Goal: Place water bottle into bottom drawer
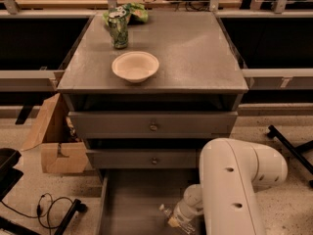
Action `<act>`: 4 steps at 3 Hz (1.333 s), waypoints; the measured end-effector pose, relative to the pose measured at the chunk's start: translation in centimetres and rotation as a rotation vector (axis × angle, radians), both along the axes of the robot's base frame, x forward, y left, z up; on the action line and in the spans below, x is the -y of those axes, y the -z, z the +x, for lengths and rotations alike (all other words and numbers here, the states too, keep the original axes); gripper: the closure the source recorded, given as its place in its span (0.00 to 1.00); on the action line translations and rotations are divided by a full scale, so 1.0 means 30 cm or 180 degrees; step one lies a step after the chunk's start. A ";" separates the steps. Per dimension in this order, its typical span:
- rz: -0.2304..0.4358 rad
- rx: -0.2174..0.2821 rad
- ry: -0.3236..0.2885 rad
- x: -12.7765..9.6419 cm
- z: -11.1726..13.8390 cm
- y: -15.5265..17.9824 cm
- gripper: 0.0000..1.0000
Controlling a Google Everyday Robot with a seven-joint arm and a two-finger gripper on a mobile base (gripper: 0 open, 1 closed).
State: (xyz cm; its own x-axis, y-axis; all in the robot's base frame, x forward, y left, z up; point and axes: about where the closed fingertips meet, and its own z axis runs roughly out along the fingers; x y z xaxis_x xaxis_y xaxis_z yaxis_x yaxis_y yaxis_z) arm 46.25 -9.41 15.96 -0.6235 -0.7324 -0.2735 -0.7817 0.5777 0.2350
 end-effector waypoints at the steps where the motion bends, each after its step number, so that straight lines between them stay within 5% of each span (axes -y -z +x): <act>1: 0.0000 0.0000 0.0000 0.000 0.000 0.000 0.59; 3: 0.0000 0.0000 0.0000 0.000 0.000 0.000 0.04; 4: 0.0000 0.0000 0.0000 0.000 0.000 0.000 0.00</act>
Offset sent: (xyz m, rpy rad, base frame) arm 0.0000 0.0000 0.0000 0.0000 0.0000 0.0000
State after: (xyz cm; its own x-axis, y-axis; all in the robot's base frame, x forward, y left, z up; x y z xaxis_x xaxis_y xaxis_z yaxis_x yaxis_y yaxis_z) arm 46.25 -9.41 15.95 -0.6235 -0.7325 -0.2734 -0.7817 0.5776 0.2351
